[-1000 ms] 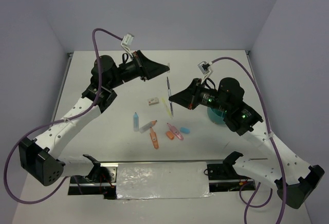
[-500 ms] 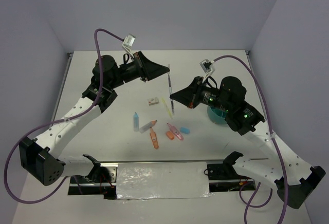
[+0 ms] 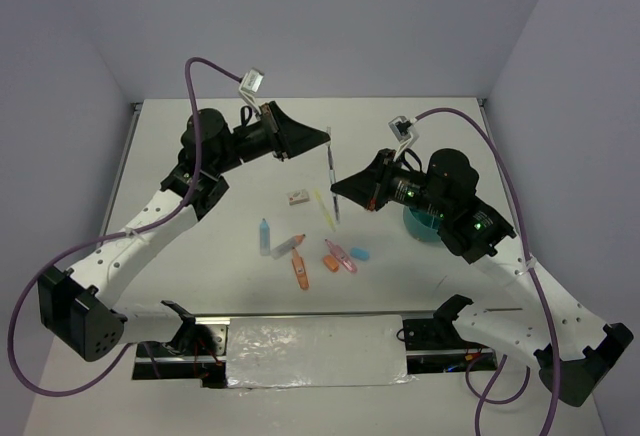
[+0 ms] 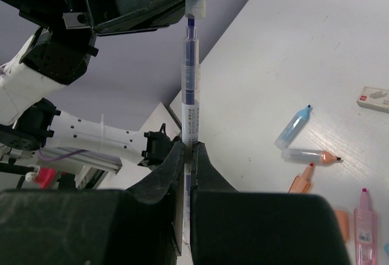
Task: Sort the stationery into containers
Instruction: Close the pen cap on the pen.
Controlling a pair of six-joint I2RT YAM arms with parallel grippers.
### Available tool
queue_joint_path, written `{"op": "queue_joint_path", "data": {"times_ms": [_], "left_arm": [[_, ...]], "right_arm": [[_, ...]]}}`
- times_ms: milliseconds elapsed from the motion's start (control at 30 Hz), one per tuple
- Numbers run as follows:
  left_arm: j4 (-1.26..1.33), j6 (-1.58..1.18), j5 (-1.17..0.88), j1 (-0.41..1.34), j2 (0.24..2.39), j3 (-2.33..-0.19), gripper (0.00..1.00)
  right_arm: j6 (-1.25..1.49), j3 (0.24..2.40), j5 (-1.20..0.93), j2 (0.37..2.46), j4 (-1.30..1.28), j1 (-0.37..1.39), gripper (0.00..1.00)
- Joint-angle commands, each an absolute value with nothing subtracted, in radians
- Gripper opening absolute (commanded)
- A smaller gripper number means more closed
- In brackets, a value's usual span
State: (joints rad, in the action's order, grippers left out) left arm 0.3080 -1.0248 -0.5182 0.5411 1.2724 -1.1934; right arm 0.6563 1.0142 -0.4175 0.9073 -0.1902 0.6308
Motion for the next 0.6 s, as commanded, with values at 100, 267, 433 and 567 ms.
{"op": "queue_joint_path", "data": {"times_ms": [100,267,433,567], "left_arm": [[0.370,-1.029,-0.528,0.548,1.252,-1.174,0.00],[0.374,-1.034,-0.525,0.551,1.244,-1.164,0.00],[0.376,-1.043,-0.519,0.557,1.236,-1.166,0.00],[0.390,-1.063,-0.506,0.568,1.230,-1.157,0.00]], "right_arm": [[0.646,1.065,-0.382,0.890,-0.186,0.638,0.00],[0.649,1.077,-0.367,0.896,-0.183,0.637,0.00],[0.657,1.086,-0.339,0.908,-0.164,0.637,0.00],[0.670,1.077,-0.318,0.916,-0.112,0.638,0.00]]}}
